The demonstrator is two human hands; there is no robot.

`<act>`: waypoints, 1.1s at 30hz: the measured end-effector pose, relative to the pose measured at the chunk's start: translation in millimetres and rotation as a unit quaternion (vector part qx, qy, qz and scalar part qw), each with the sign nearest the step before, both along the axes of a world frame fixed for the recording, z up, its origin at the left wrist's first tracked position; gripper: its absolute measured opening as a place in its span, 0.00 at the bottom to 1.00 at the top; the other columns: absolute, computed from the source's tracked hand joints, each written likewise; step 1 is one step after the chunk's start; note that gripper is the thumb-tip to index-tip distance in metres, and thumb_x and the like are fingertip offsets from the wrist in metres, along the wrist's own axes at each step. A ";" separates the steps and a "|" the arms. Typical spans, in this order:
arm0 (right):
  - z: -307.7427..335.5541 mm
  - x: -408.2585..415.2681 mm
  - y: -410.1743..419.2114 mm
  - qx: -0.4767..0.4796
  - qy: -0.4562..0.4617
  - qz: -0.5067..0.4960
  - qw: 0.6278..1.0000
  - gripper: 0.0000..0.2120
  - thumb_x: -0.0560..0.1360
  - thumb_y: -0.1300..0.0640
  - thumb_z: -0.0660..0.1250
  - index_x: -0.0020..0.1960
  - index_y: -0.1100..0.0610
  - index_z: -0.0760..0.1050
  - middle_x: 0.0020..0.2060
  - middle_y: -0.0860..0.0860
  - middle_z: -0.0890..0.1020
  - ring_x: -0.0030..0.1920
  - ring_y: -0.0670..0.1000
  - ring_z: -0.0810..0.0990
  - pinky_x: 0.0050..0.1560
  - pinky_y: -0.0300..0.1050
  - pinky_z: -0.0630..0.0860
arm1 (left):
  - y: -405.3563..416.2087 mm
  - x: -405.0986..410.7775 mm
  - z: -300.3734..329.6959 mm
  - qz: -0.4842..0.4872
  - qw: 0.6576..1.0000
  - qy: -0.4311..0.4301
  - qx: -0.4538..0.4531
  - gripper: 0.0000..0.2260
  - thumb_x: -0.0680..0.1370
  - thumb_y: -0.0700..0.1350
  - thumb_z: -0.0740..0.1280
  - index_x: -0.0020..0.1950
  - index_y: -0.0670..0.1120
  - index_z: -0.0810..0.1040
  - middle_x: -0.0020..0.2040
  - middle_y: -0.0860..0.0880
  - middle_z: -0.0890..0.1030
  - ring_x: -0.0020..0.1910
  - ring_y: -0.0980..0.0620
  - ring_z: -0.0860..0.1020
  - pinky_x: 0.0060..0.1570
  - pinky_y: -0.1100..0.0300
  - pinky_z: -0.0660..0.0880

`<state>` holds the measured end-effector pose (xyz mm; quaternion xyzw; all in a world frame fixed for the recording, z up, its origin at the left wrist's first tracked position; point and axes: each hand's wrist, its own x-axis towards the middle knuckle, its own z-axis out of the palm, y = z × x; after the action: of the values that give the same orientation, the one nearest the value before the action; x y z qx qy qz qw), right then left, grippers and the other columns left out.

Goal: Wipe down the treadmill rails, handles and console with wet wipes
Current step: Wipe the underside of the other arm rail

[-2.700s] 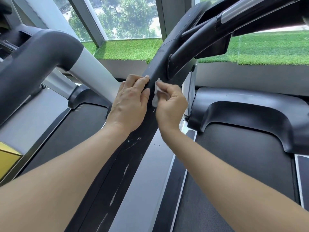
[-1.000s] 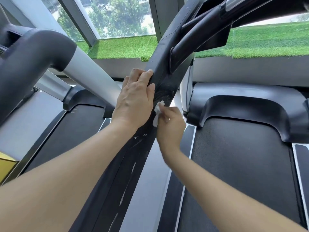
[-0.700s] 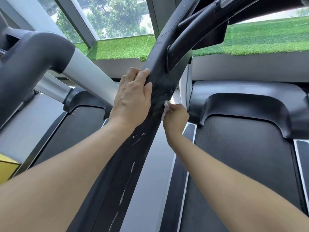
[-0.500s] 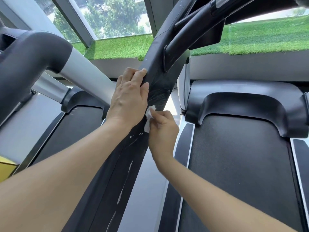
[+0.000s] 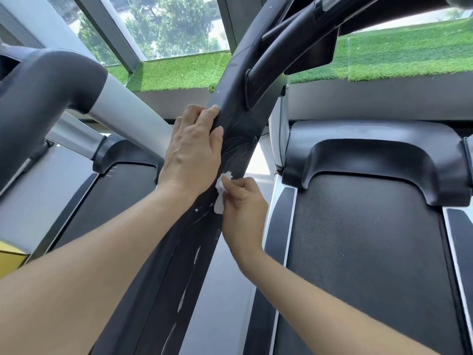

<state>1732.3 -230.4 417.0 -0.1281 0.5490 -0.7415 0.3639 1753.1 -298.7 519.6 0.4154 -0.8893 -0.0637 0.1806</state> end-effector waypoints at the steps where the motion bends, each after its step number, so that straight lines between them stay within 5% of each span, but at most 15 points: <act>1: -0.4 -1.5 -1.5 0.003 0.002 -0.004 1.000 0.11 0.77 0.64 0.65 0.45 0.74 0.76 0.29 0.43 0.71 0.31 0.38 0.71 0.36 0.26 0.67 | 0.1 -0.2 0.0 -0.002 1.000 -0.001 0.000 0.18 0.82 0.46 0.56 0.72 0.47 0.66 0.65 0.50 0.68 0.62 0.50 0.66 0.59 0.61 0.62; 5: -2.0 -39.6 -28.8 0.103 0.106 -0.041 0.988 0.11 0.79 0.60 0.63 0.42 0.67 0.76 0.30 0.47 0.74 0.31 0.39 0.74 0.34 0.29 0.66 | -0.4 -0.3 -0.4 -0.005 1.000 -0.003 0.000 0.18 0.82 0.46 0.56 0.72 0.46 0.66 0.65 0.49 0.68 0.62 0.48 0.66 0.61 0.60 0.61; 8: -16.8 -61.5 -46.2 0.187 0.162 -0.041 0.968 0.11 0.79 0.59 0.62 0.47 0.67 0.77 0.40 0.55 0.79 0.42 0.52 0.79 0.41 0.42 0.71 | -0.4 -0.2 -0.5 -0.003 1.000 -0.005 0.000 0.18 0.82 0.46 0.56 0.72 0.46 0.66 0.65 0.49 0.68 0.62 0.49 0.66 0.61 0.61 0.61; 10: -19.3 -57.5 -43.7 0.212 0.165 -0.030 0.963 0.11 0.79 0.59 0.62 0.50 0.66 0.78 0.42 0.54 0.80 0.44 0.53 0.79 0.41 0.38 0.71 | -0.5 -0.3 -0.7 -0.006 1.000 -0.006 0.000 0.18 0.82 0.46 0.56 0.72 0.46 0.66 0.65 0.49 0.68 0.62 0.49 0.66 0.60 0.61 0.61; 13: -26.3 -28.7 -21.2 0.182 0.096 -0.001 0.978 0.14 0.80 0.60 0.61 0.48 0.72 0.76 0.32 0.48 0.73 0.31 0.37 0.74 0.31 0.26 0.65 | -0.7 -0.2 -1.0 -0.004 1.000 -0.005 -0.001 0.18 0.82 0.46 0.56 0.72 0.46 0.66 0.65 0.50 0.68 0.62 0.49 0.66 0.60 0.61 0.61; 15: -28.5 -13.1 -5.1 0.173 0.066 0.033 0.982 0.13 0.79 0.63 0.61 0.49 0.76 0.72 0.29 0.48 0.70 0.24 0.36 0.69 0.28 0.25 0.65 | -0.2 0.1 -0.7 -0.003 1.000 -0.003 -0.001 0.18 0.82 0.46 0.56 0.72 0.46 0.66 0.65 0.50 0.68 0.62 0.49 0.66 0.59 0.61 0.61; 21: -14.6 -48.9 -33.5 0.190 0.155 -0.017 0.969 0.07 0.79 0.63 0.61 0.50 0.65 0.77 0.40 0.49 0.76 0.40 0.48 0.75 0.37 0.35 0.70 | -0.5 -0.4 -1.1 -0.005 1.000 -0.001 -0.003 0.18 0.82 0.46 0.56 0.72 0.46 0.67 0.64 0.49 0.68 0.61 0.48 0.67 0.61 0.59 0.62; 26: -25.9 -21.4 -9.3 0.142 0.082 0.012 0.986 0.10 0.79 0.61 0.62 0.46 0.69 0.74 0.32 0.46 0.72 0.30 0.38 0.72 0.29 0.25 0.65 | -0.1 0.1 -0.9 -0.003 1.000 -0.001 -0.001 0.18 0.82 0.46 0.57 0.72 0.46 0.67 0.65 0.49 0.68 0.62 0.49 0.66 0.60 0.60 0.62; 33: -17.1 -54.2 -43.2 0.174 0.140 -0.040 0.974 0.11 0.79 0.58 0.62 0.47 0.66 0.76 0.33 0.45 0.72 0.35 0.45 0.73 0.32 0.30 0.66 | 0.7 -0.9 0.5 -0.001 1.000 -0.004 0.000 0.18 0.82 0.45 0.57 0.72 0.46 0.66 0.64 0.49 0.68 0.61 0.48 0.67 0.61 0.60 0.61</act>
<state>1678.1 -273.6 399.9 -0.1434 0.7201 -0.6227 0.2705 1752.3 -298.1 520.1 0.4144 -0.8906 -0.0624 0.1768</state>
